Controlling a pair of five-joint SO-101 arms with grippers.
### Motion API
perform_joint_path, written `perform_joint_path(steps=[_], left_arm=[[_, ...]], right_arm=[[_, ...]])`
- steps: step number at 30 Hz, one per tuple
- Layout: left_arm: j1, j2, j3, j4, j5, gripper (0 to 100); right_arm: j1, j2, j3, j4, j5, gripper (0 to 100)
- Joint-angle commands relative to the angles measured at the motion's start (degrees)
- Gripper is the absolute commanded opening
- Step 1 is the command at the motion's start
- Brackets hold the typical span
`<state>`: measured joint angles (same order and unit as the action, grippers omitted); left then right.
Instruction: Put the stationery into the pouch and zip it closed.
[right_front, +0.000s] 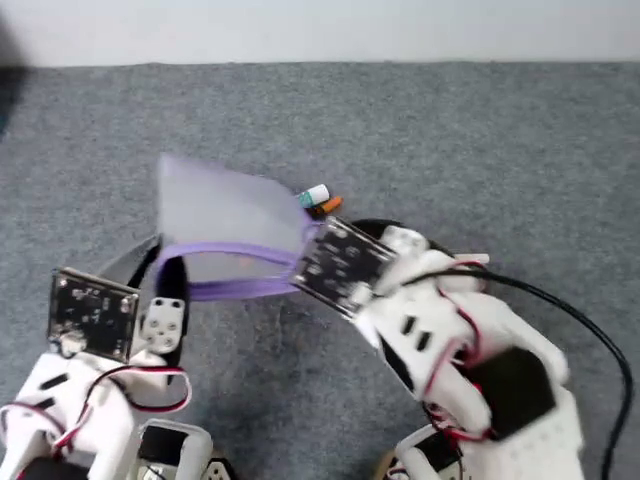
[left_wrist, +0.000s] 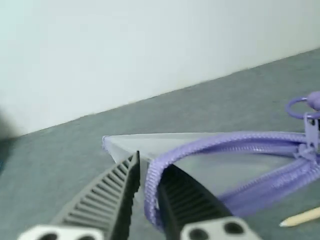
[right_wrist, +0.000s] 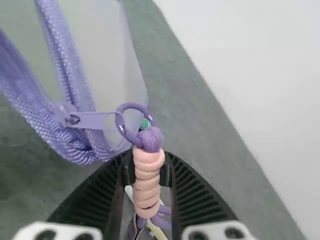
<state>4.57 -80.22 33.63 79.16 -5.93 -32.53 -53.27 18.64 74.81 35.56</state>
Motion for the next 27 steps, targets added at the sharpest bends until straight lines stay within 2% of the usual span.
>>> perform_joint_path(steps=[1, 8, 13, 19, 27], left_arm=[[-4.7, -0.2, -3.6, 3.9, -1.1, 1], [-6.8, -0.2, -3.1, 15.2, -1.0, 1], [-7.0, 0.1, -1.6, 17.2, -1.0, 1], [-7.1, -0.2, 4.7, 17.1, -0.7, 1], [-7.6, -0.2, 8.4, 14.5, -0.6, 1]], right_arm=[[-5.8, 4.5, -0.4, -4.4, -2.7, 0.9], [-9.1, 12.6, -0.6, -6.5, -4.2, 0.9], [-9.1, 13.6, -2.5, -4.4, -4.3, 2.2], [-8.7, 13.1, -8.8, 8.6, -4.3, 17.4], [-8.7, 13.1, -19.3, 23.5, -7.5, 18.4]])
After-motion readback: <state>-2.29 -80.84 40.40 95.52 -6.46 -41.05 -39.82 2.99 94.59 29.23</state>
